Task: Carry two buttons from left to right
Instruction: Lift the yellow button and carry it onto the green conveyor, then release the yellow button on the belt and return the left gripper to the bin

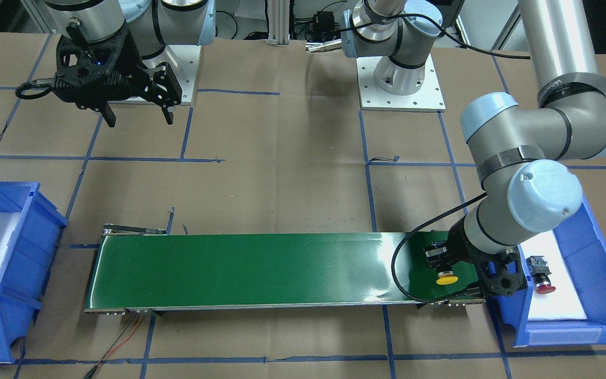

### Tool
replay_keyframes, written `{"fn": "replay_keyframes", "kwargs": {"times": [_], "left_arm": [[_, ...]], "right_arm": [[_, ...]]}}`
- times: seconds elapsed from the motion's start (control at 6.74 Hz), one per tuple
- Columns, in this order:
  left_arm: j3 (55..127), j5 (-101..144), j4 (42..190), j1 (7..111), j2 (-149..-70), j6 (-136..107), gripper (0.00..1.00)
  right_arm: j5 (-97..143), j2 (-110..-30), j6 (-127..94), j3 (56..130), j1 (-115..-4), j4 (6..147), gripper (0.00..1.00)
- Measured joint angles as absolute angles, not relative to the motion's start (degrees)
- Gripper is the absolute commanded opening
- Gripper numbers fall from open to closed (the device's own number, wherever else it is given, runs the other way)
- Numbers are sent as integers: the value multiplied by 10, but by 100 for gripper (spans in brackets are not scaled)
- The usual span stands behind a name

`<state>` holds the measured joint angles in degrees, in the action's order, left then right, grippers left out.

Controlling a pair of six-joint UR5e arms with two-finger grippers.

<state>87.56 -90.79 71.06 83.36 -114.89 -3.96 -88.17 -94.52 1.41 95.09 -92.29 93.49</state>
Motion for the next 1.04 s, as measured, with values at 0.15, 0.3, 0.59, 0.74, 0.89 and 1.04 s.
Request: {"fn": "replay_keyframes", "kwargs": {"times": [0.15,0.3,0.59,0.74,0.89,1.04], "left_arm": [[900,-908,676,838,-1151,-39,9],[919,-909,653,841,-1152,-37,51],[933,-909,638,843,-1152,-36,100],[930,-909,639,843,-1150,-37,100],[923,-910,642,844,-1144,-35,100],[911,-909,648,842,-1132,-33,100]], "right_arm": [[-882,-945,14,951,-923,935,100],[-882,-944,14,951,-923,935,100],[-882,-944,14,951,-923,935,100],[-882,-944,14,951,-923,935,100],[-882,-945,14,951,-923,935,100],[-882,-944,14,951,-923,935,100]]}}
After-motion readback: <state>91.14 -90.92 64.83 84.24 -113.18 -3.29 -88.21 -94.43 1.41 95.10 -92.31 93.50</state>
